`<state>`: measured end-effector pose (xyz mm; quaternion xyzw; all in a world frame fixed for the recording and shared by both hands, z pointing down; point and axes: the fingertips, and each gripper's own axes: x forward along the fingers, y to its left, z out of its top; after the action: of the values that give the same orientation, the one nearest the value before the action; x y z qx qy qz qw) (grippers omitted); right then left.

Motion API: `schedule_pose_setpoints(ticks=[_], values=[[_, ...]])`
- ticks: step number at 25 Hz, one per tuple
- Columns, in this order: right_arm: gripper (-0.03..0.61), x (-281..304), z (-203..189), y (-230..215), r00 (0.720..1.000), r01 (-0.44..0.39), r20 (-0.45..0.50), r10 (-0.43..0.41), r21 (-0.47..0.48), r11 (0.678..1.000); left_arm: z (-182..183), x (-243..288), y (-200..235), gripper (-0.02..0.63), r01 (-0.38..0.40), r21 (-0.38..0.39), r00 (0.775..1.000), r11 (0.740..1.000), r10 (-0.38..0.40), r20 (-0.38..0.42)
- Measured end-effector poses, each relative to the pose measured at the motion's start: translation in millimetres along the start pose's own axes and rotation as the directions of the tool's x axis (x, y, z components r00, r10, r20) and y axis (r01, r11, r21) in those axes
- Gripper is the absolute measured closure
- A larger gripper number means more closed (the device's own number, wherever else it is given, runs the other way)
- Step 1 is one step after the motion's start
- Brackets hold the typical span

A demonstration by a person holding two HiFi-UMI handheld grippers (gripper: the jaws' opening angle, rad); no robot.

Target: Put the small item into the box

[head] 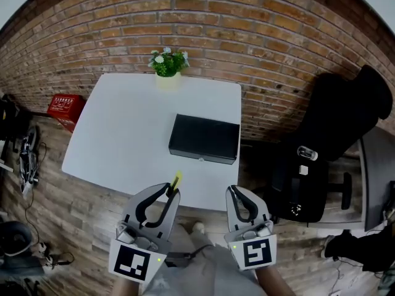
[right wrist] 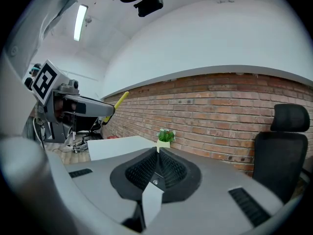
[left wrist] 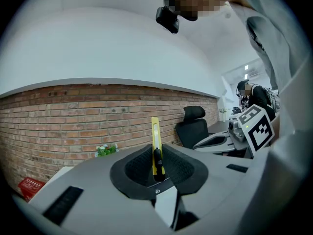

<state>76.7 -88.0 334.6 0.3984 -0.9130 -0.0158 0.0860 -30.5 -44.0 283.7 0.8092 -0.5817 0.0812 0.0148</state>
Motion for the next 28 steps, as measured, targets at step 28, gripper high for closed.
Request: schedule_pose_setpoints(ticks=[28], values=[[0.531, 112.4, -75.1, 6.7, 0.982, -0.02, -0.186, 0.028, 0.043, 0.999, -45.2, 32.4, 66.6, 0.54, -0.017, -0.065, 0.995, 0.998, 0.01, -0.1]])
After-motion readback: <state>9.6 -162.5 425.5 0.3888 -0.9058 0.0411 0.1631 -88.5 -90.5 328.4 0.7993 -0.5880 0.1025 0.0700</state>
